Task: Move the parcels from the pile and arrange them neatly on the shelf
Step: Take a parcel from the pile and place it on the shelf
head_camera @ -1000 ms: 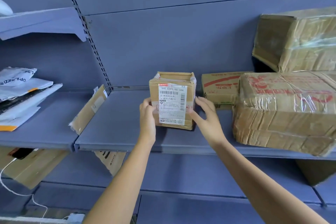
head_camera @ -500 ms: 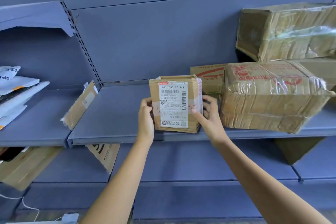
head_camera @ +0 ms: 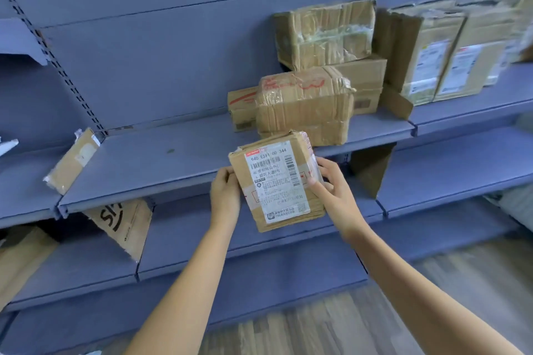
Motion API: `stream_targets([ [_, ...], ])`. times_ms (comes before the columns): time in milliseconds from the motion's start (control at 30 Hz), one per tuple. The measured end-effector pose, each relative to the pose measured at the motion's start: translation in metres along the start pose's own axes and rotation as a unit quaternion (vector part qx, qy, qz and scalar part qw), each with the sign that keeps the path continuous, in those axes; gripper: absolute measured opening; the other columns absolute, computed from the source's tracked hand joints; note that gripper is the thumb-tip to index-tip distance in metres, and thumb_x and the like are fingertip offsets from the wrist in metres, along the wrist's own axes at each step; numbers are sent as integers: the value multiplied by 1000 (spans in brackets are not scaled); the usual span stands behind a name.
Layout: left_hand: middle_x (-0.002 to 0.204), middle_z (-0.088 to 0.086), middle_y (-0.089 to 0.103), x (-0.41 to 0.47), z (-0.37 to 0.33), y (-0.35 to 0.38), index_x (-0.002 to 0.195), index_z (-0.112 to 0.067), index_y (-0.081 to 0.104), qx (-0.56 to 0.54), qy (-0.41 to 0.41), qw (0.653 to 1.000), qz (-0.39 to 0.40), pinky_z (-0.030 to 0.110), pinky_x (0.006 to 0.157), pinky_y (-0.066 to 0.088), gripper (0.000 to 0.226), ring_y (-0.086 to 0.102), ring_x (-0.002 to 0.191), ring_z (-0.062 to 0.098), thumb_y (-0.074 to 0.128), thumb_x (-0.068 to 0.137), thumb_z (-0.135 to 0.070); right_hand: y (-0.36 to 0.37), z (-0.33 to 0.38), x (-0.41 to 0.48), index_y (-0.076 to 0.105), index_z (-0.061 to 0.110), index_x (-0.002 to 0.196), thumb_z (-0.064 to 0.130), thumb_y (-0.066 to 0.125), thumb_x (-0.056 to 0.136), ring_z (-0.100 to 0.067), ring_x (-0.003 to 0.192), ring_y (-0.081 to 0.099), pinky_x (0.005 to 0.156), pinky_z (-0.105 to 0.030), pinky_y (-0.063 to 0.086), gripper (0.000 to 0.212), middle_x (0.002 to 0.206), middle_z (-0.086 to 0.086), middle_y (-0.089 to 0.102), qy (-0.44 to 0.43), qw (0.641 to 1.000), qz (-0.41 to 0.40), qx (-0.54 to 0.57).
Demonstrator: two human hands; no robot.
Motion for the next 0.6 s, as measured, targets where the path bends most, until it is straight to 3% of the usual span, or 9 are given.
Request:
stream_targets([
  [133, 88, -2, 67, -58, 0, 84, 85, -16, 59, 87, 36, 989, 114, 29, 75, 45, 19, 59, 83, 15, 42, 95, -14, -88, -14, -71, 51, 31, 123, 32, 61, 92, -5, 94, 67, 67, -23, 55, 32, 114, 6, 64, 33, 993, -109, -14],
  [200, 86, -6, 64, -86, -1, 130, 89, -14, 59, 116, 57, 977, 171, 20, 69, 42, 19, 56, 80, 9, 41, 96, -12, -130, -18, -103, 52, 35, 118, 40, 62, 88, -2, 91, 67, 66, -21, 54, 32, 114, 0, 65, 54, 985, -164, -18],
  [267, 87, -7, 63, -114, -1, 174, 91, -15, 59, 149, 80, 961, 219, 18, 65, 40, 18, 54, 81, 8, 42, 96, -12, -171, -19, -132, 54, 47, 111, 60, 61, 76, -10, 99, 67, 77, -34, 57, 38, 116, 1, 66, 75, 972, -221, -25],
  [367, 87, -7, 62, -154, 1, 232, 87, -20, 57, 190, 109, 931, 293, 26, 67, 43, 16, 54, 81, 9, 45, 96, -13, -224, -16, -175, 55, 49, 108, 68, 61, 71, -18, 103, 67, 87, -49, 55, 42, 113, 1, 68, 82, 950, -301, -28],
  [433, 92, -2, 65, -175, 3, 265, 87, -21, 57, 207, 128, 910, 335, 32, 73, 46, 16, 57, 85, 15, 46, 95, -13, -255, -13, -199, 55, 49, 108, 68, 61, 71, -20, 103, 67, 87, -52, 55, 42, 112, 0, 68, 84, 934, -345, -33],
  [600, 104, 1, 64, -200, -7, 337, 82, -24, 58, 210, 169, 872, 409, 26, 76, 43, 19, 59, 95, 17, 49, 95, -13, -315, -9, -236, 55, 42, 113, 67, 61, 69, -20, 102, 67, 87, -55, 54, 50, 115, -3, 67, 81, 896, -436, -32],
])
Point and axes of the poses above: each hand's wrist, its own x-axis towards the middle knuckle, its own y-axis out of the palm, z = x × y, the point moved 9 cm from there along x, towards the middle knuckle
